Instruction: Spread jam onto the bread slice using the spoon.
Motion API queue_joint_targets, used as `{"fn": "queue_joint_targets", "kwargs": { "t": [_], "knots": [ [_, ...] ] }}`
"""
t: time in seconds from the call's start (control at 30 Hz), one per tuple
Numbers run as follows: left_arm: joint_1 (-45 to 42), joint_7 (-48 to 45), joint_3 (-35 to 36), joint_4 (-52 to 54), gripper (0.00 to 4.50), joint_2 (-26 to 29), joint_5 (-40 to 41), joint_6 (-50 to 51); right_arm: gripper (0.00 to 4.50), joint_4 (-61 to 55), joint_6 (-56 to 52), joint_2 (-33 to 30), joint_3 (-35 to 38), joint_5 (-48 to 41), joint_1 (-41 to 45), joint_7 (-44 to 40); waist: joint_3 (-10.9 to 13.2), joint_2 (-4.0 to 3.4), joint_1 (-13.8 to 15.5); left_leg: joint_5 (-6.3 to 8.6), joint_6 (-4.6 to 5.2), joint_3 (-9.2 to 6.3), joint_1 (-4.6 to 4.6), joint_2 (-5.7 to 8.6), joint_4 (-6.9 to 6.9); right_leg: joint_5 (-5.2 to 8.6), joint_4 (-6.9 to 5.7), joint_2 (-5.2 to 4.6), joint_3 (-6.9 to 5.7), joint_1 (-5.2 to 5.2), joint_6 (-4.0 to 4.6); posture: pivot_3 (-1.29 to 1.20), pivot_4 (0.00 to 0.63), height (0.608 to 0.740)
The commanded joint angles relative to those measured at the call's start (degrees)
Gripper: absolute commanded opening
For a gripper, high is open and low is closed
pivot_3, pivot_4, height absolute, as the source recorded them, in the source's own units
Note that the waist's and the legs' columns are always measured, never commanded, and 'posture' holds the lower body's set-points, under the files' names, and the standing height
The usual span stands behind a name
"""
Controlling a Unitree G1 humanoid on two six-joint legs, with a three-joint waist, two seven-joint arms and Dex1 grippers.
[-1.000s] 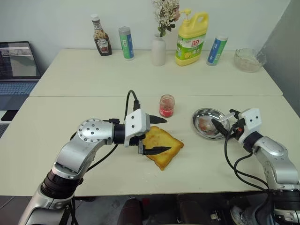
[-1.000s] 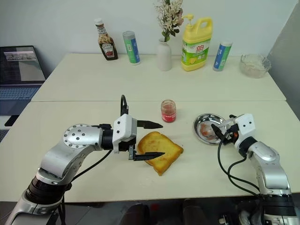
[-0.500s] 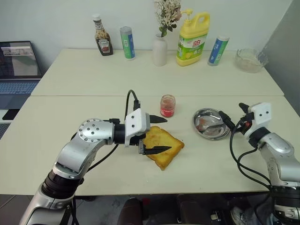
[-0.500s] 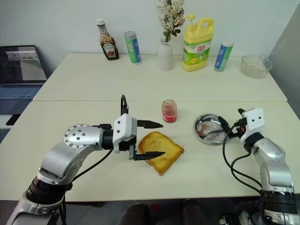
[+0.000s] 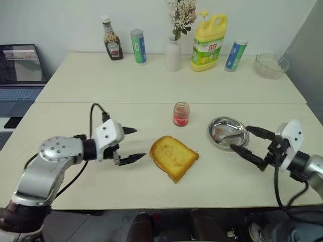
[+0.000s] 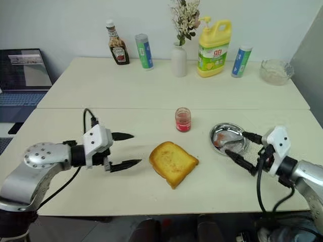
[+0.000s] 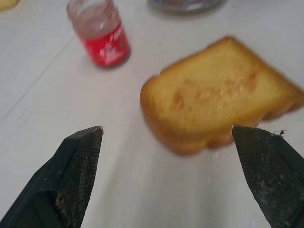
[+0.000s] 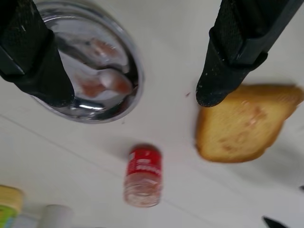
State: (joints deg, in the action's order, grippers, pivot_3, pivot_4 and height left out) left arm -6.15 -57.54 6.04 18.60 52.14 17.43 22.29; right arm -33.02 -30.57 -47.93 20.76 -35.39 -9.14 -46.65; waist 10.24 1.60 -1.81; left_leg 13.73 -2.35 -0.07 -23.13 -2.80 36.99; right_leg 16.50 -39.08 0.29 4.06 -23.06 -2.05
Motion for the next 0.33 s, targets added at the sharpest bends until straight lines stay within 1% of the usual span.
{"fn": "queue_joint_targets", "kwargs": {
  "t": [0.03,0.13,0.33],
  "knots": [
    [3.7,1.2,4.1,-0.6,4.50,1.8,-3.3,-4.9,4.46,-2.5,1.4,-1.9,3.2,-0.5,-3.1,-4.1,0.0,0.04,0.0,0.00,0.00,0.02,0.05,0.00,0.00,0.03,0.00,0.00,0.01,0.06,-0.05,0.00,0.150,0.740],
    [8.5,1.4,6.3,-1.0,4.50,2.1,-4.4,-7.3,4.46,-1.1,5.9,-1.9,3.6,2.4,-4.7,-6.3,0.0,0.05,0.0,0.00,0.00,0.07,0.24,0.00,0.01,0.08,0.03,-0.04,0.04,0.27,-0.13,0.00,0.150,0.740],
    [9.5,1.7,7.0,-0.9,4.50,0.4,-2.8,-8.2,4.46,1.5,8.9,-2.7,2.8,3.5,-3.6,-9.6,0.0,0.06,0.0,0.00,0.00,0.06,0.38,0.00,0.03,0.09,0.03,-0.06,0.01,0.44,-0.14,0.00,0.150,0.740]
  ]
}}
